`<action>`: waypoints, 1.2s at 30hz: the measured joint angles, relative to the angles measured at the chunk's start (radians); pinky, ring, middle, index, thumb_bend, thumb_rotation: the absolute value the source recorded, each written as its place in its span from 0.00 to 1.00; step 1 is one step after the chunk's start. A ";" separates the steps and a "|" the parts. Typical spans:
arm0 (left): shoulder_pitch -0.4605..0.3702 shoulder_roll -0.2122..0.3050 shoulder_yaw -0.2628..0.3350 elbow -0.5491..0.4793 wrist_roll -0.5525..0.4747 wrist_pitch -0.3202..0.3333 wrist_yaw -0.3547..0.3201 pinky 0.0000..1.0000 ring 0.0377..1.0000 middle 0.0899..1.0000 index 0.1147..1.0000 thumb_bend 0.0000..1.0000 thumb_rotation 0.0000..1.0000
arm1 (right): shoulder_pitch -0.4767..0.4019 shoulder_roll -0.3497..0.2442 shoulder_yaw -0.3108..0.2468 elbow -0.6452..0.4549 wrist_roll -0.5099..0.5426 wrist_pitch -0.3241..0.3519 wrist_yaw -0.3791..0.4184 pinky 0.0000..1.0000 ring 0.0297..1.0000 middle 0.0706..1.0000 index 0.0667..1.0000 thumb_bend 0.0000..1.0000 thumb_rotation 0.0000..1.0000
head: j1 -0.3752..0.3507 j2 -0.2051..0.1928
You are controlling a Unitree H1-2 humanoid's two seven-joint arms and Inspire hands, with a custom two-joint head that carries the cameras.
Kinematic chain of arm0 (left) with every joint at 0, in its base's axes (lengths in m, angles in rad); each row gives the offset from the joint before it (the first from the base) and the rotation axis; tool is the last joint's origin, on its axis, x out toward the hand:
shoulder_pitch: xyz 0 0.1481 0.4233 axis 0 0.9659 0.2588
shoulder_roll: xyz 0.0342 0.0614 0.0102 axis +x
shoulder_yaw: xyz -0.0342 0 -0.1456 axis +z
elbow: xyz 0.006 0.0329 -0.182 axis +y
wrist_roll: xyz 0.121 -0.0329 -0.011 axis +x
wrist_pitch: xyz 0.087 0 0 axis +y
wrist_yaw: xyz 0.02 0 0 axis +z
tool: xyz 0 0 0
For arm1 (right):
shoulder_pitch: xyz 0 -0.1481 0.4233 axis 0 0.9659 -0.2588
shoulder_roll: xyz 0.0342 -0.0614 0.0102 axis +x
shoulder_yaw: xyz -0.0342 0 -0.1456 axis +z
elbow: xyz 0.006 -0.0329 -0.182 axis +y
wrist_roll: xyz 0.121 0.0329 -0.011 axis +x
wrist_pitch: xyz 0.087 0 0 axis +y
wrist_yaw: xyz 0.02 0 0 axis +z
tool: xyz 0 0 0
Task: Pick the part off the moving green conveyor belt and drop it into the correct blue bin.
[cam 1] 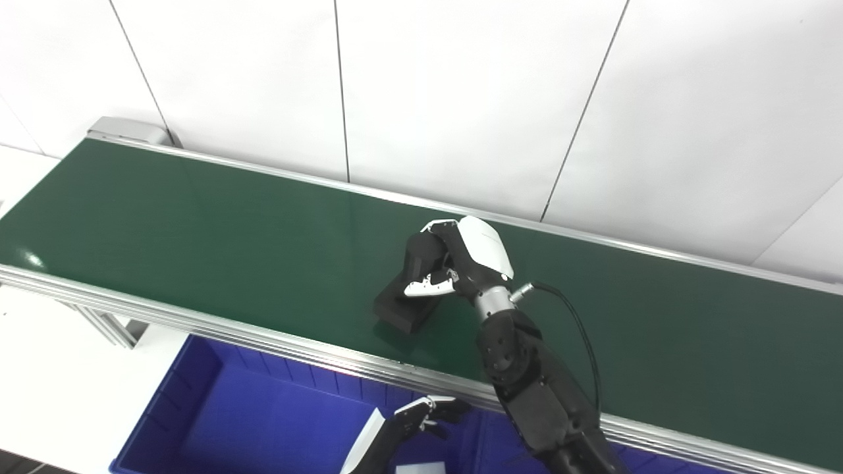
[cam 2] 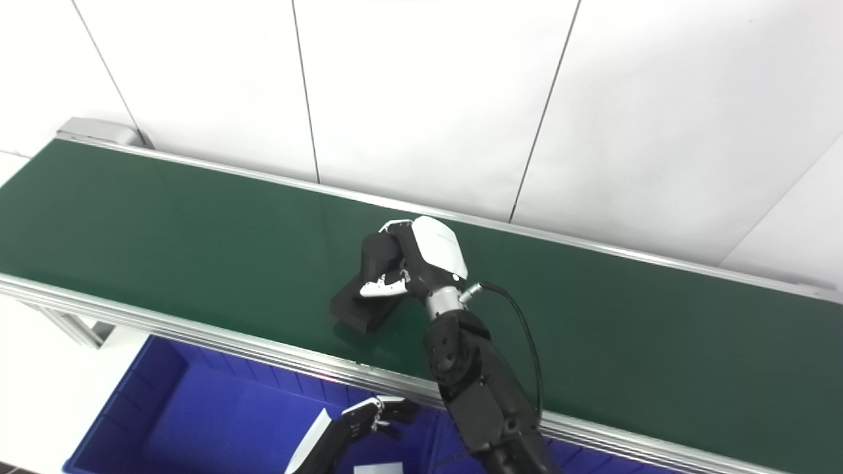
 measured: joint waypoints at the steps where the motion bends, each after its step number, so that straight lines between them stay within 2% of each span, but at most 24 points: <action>1: 0.000 0.000 0.003 -0.002 -0.002 0.000 -0.003 0.61 0.71 0.75 0.69 0.86 0.04 | 0.006 -0.005 -0.007 -0.024 -0.002 0.000 -0.002 0.31 0.35 0.40 0.45 0.52 0.00 | -0.005 0.003; 2: 0.000 0.000 0.005 -0.004 -0.011 0.000 -0.006 0.61 0.70 0.75 0.69 0.85 0.04 | 0.012 -0.008 -0.015 -0.049 -0.003 0.002 -0.002 0.28 0.32 0.38 0.45 0.52 0.00 | -0.011 0.009; 3: 0.000 0.000 0.007 -0.005 -0.020 0.000 -0.010 0.60 0.69 0.76 0.69 0.84 0.05 | 0.022 -0.010 -0.026 -0.076 -0.004 0.004 -0.006 0.27 0.35 0.41 0.47 0.51 0.00 | -0.014 0.011; 8: 0.008 -0.001 0.030 -0.016 -0.040 0.000 -0.039 0.56 0.60 0.77 0.70 0.83 0.03 | 0.093 -0.018 -0.074 -0.223 0.007 0.021 0.003 0.35 0.39 0.46 0.48 0.51 0.00 | -0.031 0.026; 10: 0.016 -0.001 0.043 -0.035 -0.043 0.000 -0.053 0.58 0.63 0.77 0.70 0.82 0.04 | 0.137 -0.029 -0.096 -0.287 0.026 0.022 0.015 0.38 0.41 0.48 0.46 0.51 0.00 | -0.040 0.041; 12: 0.020 -0.002 0.050 -0.038 -0.045 -0.001 -0.066 0.64 0.73 0.79 0.71 0.81 0.06 | 0.171 -0.045 -0.112 -0.338 0.032 0.031 0.028 0.38 0.41 0.48 0.46 0.51 0.00 | -0.048 0.061; 13: 0.022 -0.003 0.054 -0.038 -0.050 -0.001 -0.075 0.65 0.75 0.80 0.72 0.81 0.06 | 0.195 -0.054 -0.124 -0.373 0.035 0.039 0.033 0.38 0.40 0.48 0.47 0.51 0.00 | -0.052 0.072; 19: 0.043 -0.016 0.097 -0.050 -0.068 0.000 -0.119 0.68 0.76 0.80 0.75 0.77 0.05 | 0.306 -0.093 -0.180 -0.538 0.063 0.066 0.073 0.33 0.39 0.49 0.47 0.51 0.00 | -0.069 0.123; 21: 0.051 -0.023 0.109 -0.073 -0.095 0.002 -0.150 0.71 0.78 0.81 0.78 0.75 0.08 | 0.344 -0.105 -0.189 -0.595 0.076 0.068 0.090 0.33 0.39 0.50 0.46 0.51 0.00 | -0.074 0.135; 24: 0.068 -0.034 0.132 -0.107 -0.117 0.026 -0.189 0.74 0.80 0.82 0.79 0.73 0.08 | 0.421 -0.149 -0.192 -0.712 0.088 0.076 0.152 0.34 0.42 0.50 0.43 0.51 0.00 | -0.077 0.149; 26: 0.077 -0.036 0.145 -0.126 -0.117 0.049 -0.210 0.75 0.81 0.82 0.80 0.73 0.09 | 0.465 -0.181 -0.203 -0.771 0.100 0.081 0.183 0.35 0.41 0.52 0.43 0.51 0.00 | -0.084 0.176; 27: 0.080 -0.035 0.153 -0.140 -0.117 0.063 -0.221 0.75 0.81 0.82 0.80 0.72 0.10 | 0.491 -0.200 -0.212 -0.800 0.105 0.081 0.196 0.35 0.40 0.52 0.43 0.51 0.00 | -0.084 0.176; 31: 0.090 -0.037 0.175 -0.166 -0.120 0.098 -0.252 0.78 0.83 0.85 0.81 0.71 0.08 | 0.575 -0.249 -0.240 -0.852 0.106 0.081 0.220 0.28 0.42 0.48 0.44 0.51 0.00 | -0.095 0.202; 36: 0.089 -0.040 0.201 -0.185 -0.138 0.139 -0.293 0.77 0.84 0.86 0.80 0.71 0.05 | 0.680 -0.275 -0.251 -0.872 0.117 0.052 0.218 0.36 0.41 0.49 0.45 0.51 0.00 | -0.109 0.225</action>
